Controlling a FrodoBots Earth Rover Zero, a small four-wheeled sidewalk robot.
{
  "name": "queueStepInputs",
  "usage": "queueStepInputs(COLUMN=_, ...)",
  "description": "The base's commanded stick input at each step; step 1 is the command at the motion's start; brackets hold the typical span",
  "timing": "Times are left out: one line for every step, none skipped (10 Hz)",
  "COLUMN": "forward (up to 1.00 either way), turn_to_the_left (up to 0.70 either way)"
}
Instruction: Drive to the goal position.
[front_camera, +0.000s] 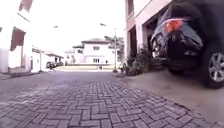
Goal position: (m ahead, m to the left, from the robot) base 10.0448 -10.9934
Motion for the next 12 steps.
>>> queueStepInputs(forward=0.70, turn_to_the_left=0.00)
queueStepInputs(forward=0.70, turn_to_the_left=0.00)
queueStepInputs(forward=0.70, turn_to_the_left=0.00)
queueStepInputs(forward=0.70, turn_to_the_left=0.00)
queueStepInputs(forward=0.70, turn_to_the_left=0.00)
queueStepInputs(forward=0.70, turn_to_the_left=0.00)
queueStepInputs(forward=0.70, turn_to_the_left=0.00)
queueStepInputs(forward=0.70, turn_to_the_left=0.00)
queueStepInputs(forward=0.70, turn_to_the_left=0.00)
queueStepInputs(forward=0.70, turn_to_the_left=0.00)
queueStepInputs(forward=0.70, turn_to_the_left=0.00)
queueStepInputs(forward=0.70, turn_to_the_left=0.00)
